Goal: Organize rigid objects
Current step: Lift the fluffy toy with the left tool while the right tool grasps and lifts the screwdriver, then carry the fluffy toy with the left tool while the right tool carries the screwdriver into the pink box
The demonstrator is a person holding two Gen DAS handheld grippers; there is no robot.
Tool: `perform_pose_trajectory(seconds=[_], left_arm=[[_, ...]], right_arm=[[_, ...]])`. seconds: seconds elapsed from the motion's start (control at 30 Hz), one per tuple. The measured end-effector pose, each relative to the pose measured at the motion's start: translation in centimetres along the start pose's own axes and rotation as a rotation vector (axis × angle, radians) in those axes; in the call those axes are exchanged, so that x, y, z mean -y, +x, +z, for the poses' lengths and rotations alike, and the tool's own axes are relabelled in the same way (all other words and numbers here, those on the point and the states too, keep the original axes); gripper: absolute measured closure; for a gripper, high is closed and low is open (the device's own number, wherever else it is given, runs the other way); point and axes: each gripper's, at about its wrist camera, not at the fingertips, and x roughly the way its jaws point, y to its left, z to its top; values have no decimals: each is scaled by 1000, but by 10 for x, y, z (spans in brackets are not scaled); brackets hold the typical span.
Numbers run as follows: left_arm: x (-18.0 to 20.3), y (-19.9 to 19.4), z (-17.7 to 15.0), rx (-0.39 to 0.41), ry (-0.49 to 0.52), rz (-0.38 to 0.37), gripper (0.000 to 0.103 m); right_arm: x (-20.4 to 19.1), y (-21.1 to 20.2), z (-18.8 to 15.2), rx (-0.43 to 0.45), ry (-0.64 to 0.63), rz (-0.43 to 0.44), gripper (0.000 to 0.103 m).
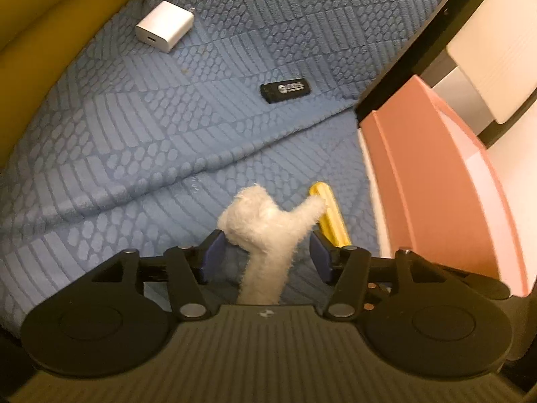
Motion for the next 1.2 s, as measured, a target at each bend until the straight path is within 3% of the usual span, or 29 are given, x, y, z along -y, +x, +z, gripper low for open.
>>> perform_pose_trajectory(seconds=[0.17, 0.37, 0.63, 0.77, 1.2], left_arm=[[-1, 3, 2, 3, 24, 19, 33], [6, 7, 3, 20, 96, 60, 31], [15, 16, 3, 38, 188, 80, 35], [16, 16, 2, 58, 188, 65, 46], [12, -20, 3, 97, 70, 14, 51]], right_arm=[[-3, 5, 1, -10, -24, -19, 81], [1, 1, -2, -6, -17, -83, 82], [-3, 0, -7, 2, -15, -91, 81], [-3, 1, -7, 8, 2, -87, 81], [-6, -25, -1, 34, 44, -84, 82]])
